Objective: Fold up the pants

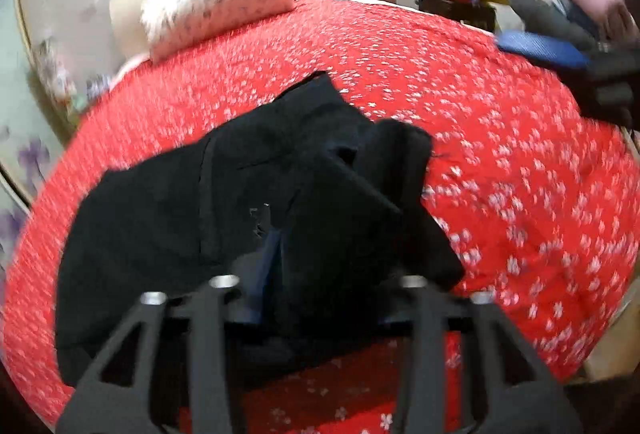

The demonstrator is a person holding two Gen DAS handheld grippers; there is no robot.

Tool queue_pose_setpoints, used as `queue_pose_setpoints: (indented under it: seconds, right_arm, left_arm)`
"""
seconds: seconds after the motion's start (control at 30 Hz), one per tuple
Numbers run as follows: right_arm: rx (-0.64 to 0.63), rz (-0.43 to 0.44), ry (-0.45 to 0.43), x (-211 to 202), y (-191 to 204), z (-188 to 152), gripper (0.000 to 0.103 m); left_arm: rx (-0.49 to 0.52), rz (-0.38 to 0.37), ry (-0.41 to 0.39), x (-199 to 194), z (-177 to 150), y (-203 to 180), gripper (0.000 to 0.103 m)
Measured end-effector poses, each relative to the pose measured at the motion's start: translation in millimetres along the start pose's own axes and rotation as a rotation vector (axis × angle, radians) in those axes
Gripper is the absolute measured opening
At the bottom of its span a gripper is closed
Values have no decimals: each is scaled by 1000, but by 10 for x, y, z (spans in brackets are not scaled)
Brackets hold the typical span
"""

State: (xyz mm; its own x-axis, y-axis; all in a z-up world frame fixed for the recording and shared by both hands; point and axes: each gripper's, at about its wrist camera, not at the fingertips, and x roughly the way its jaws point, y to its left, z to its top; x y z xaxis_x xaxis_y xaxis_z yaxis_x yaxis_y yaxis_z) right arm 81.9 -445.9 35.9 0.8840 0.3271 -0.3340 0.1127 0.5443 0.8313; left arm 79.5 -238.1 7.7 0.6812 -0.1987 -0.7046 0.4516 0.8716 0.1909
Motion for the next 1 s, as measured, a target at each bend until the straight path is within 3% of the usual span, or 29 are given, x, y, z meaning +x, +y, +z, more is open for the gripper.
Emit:
queue_pose_setpoints:
  seconds: [0.03,0.07,0.1,0.17,0.2,0.27,0.33,0.4,0.47,0.53,0.63,0.7,0.73,0.87,0.93,1.0]
  right_arm:
    - [-8,-3,2,5,4,-5,80]
    - [-15,-7,2,5,8,-10,79]
    - [-28,-14,0,-3,15,-12,79]
    - [-41,-10,3,-18,25,-6,79]
    - [-43,6,0,-32,26,-2,79]
    - [-70,17,-11,-71,53,-8,79]
    - [-84,63,4,-88,81,-11,79]
    - [-138,94,57,-35,171,-55,79]
    - [-223,133,197,159,314,-210,79]
    - [-293,156,330,358,445,-429,79]
    - [-379,95,440,559,556,-698,79]
    - [-370,-57,518,729,421,-831,79]
    - [-322,-92,558,800,281,-873,79]
    - [-230,-30,557,767,102,-854,78]
    - [-230,-2,532,716,109,-840,78]
    - [-204,56,485,661,157,-751,78]
  left_arm:
    - [0,-33,-22,-61,-18,-11,67]
    - [-14,-128,-58,-178,-45,11,78]
    - [-31,-200,-88,-288,-73,50,84]
    - [-58,-271,-127,-500,-134,199,86]
    - [-74,-310,-133,-556,-161,301,92]
    - [-176,-379,-144,-636,-274,705,98]
    - [-266,-346,-152,-652,-365,1060,98]
    - [-368,-255,-161,-638,-498,1521,101]
    - [-472,-183,-139,-560,-625,1921,101]
    - [-564,-169,-129,-494,-752,2181,101]
    - [-622,-197,-115,-379,-842,2307,101]
    - [-597,-203,-86,-265,-905,2285,101]
    - [-574,-200,-59,-200,-930,2258,101]
    - [-423,-107,-40,-136,-955,1963,101]
    - [-446,-159,-51,-196,-900,2044,100]
    - [-517,-264,-110,-311,-773,2243,101]
